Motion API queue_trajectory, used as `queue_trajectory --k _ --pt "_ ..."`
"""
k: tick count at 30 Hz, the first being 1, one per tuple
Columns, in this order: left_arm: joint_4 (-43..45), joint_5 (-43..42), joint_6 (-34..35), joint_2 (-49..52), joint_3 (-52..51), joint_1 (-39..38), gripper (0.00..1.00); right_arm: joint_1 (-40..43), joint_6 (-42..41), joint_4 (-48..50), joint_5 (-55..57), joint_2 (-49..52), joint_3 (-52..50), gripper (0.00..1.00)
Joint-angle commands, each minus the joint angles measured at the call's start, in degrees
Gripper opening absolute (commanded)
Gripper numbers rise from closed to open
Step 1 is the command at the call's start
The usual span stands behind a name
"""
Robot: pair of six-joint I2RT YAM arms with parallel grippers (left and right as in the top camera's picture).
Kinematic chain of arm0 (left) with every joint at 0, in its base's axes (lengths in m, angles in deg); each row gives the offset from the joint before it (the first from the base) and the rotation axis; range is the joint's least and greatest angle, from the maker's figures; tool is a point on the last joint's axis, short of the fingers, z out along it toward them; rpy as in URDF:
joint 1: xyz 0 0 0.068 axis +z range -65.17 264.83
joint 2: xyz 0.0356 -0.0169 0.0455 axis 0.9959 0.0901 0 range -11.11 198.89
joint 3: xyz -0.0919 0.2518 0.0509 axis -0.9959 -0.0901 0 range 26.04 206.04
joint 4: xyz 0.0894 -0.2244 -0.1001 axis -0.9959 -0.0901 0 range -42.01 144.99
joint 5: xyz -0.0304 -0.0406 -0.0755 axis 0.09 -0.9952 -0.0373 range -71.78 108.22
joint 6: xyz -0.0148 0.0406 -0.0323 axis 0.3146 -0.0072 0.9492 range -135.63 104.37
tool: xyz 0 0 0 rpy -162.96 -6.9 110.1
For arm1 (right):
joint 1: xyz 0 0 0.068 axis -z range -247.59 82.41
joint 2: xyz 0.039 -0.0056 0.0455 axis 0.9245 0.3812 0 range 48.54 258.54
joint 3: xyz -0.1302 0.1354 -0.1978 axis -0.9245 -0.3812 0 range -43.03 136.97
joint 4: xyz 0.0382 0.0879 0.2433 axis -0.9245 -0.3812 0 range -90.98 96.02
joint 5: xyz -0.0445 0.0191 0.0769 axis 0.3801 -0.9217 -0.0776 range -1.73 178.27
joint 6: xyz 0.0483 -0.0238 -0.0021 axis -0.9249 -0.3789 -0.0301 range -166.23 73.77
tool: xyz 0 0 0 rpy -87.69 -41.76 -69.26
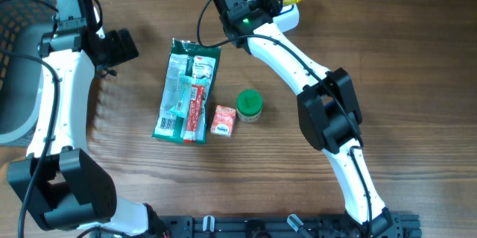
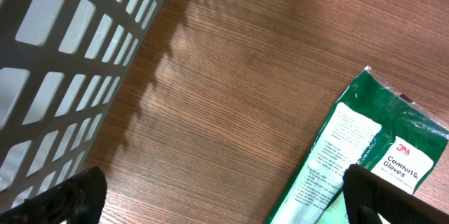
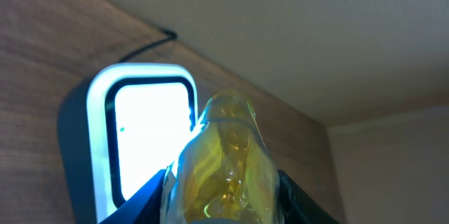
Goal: Scan the item barcode
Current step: 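Move the bottle to the right side of the table and set it down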
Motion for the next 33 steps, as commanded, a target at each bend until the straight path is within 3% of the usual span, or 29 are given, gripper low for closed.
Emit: queue_trajectory --k 1,3,9,14,18,24,29,33 --pt "0.15 -0.46 0.11 -0.11 0.42 0.20 1.00 0.96 -1.62 -4.35 3.72 -8.55 0.92 0.04" --pt "0.15 -0.46 0.11 -0.11 0.42 0.20 1.00 1.55 -7.23 -9.55 1.46 -12.76 0.92 0.04" --pt "0.15 -0.46 0.11 -0.11 0.42 0.20 1.00 9.05 -29.14 -32.98 -23.02 -26.40 0.90 0.04" --pt "0.15 -0.46 0.11 -0.11 0.42 0.20 1.00 21.88 -30.21 -44.57 -39.17 -28.79 0.79 0.04" --pt "0.15 -0.46 0.11 -0.11 0.42 0.20 1.00 30.01 -30.42 -45.29 -45.68 -28.76 -2.69 0.04" --pt "0.15 -0.46 0.11 -0.11 0.42 0.20 1.00 38.27 -33.90 -42.29 -45.81 -28.76 -11.30 0.05" --pt "0.15 -0.46 0.09 -0.11 0.42 0.20 1.00 40.87 -27.89 -37.48 -46.12 -28.79 -19.89 0.05" --pt "0.15 -0.46 0.11 -0.11 0.42 0.20 1.00 41.09 -27.74 -35.01 -47.36 -28.79 -24.63 0.04"
